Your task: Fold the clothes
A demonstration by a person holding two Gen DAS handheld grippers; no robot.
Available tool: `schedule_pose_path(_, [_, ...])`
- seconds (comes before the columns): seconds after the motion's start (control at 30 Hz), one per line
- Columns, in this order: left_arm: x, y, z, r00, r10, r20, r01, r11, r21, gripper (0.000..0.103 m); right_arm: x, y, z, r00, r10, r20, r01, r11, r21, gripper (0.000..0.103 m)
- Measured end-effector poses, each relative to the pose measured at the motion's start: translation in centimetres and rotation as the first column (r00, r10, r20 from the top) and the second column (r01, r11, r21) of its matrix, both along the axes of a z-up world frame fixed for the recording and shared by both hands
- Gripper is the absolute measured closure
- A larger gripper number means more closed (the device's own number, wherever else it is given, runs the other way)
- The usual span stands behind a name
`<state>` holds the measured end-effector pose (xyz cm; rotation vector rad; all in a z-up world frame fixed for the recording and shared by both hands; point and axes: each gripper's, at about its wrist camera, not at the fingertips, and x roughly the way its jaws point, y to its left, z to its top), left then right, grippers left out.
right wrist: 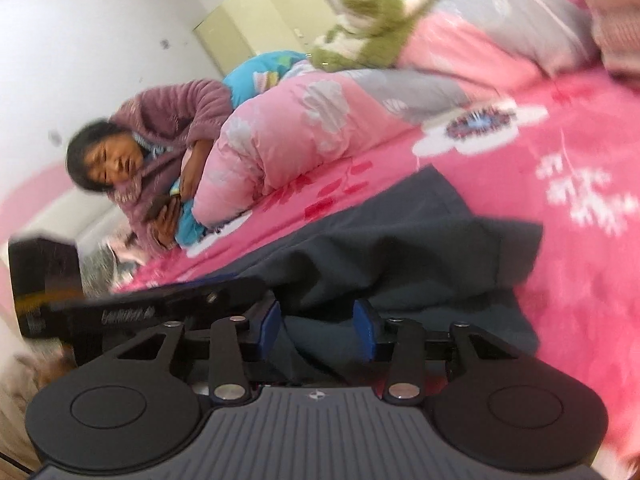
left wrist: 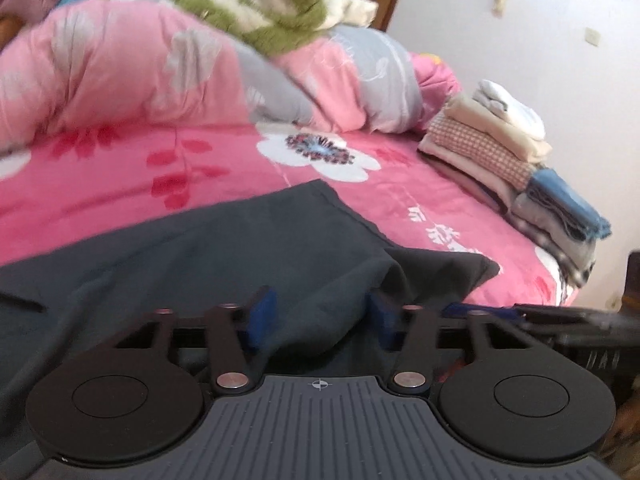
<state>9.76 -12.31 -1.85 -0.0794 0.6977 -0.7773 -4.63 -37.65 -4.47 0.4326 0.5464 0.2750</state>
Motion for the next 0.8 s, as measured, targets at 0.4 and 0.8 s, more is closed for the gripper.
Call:
schedule_pose_path(0.4, [0.7,2.3,0.7,0.993,0.038,-0.11,-0.045,0.997,-0.063,0.074,1.1,5.9,-1.1,0.959,0.27,0.084,-0.254,0.953,-0.168,0.099])
schedule_pose_path(0.8, [0.7,3.4,1.4,0.99,0.053,-0.127,-0.064,0.994,-0.084,0.074,-0.9,6.7,0.1,0.926,0.347,0.15,-0.336,0.937,-0.097,0.103])
